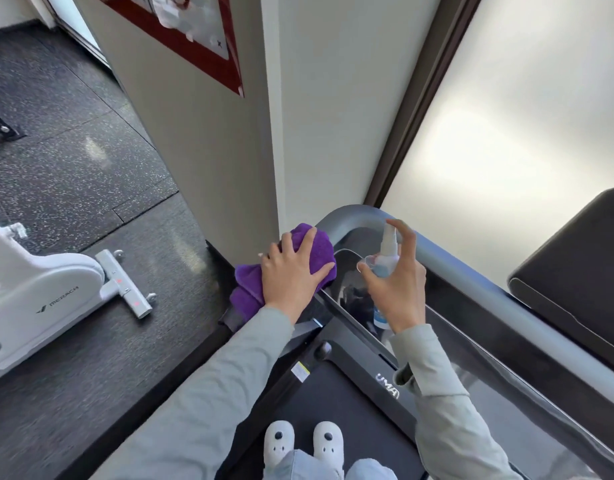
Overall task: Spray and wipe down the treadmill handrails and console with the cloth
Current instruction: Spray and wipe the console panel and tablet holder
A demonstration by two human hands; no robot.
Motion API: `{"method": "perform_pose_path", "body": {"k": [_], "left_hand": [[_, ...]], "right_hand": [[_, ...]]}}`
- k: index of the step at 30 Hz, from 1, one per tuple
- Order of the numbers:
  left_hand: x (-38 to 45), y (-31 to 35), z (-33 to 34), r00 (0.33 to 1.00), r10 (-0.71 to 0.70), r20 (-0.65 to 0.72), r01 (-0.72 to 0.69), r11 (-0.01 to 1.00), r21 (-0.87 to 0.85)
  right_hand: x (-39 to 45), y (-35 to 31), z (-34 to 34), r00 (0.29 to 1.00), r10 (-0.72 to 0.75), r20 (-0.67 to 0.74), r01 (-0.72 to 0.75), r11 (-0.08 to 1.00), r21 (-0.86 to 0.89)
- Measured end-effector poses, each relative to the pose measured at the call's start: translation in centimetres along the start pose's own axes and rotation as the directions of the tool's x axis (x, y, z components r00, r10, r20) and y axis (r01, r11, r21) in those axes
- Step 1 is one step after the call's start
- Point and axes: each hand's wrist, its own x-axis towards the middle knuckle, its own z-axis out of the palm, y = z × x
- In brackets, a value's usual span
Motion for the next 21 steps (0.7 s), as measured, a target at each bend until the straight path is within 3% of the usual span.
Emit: {"method": "perform_pose_path", "body": {"k": [5,12,15,21], "left_hand": [[2.3,1.8,-0.2,0.998,0.024,0.05,-0.02,0.997,-0.074],[-3.0,-3.0,-1.3,1.0,-0.009,0.008,0.01,0.988,-0.155],[-4.4,-3.8,-1.1,0.999,-0.02,-0.045,0.014,0.991,-0.132],[0.5,-0.1,-0.2,0.999,0.034,-0.004,-0.034,0.999,-0.04]], "right_hand": [[0.0,-0.1,-1.0,0.999,-0.023,-0.024,0.023,1.0,-0.01],[-0.6,-0.8,-1.3,0.998,-0.053,-0.044,0.053,0.999,0.007],[-0.8,-0.4,-1.2,0.999,-0.025,-0.044,0.026,0.999,0.034],[-0.1,0.6,-1.6,0.999,0.01,-0.038,-0.01,1.0,-0.002]]}}
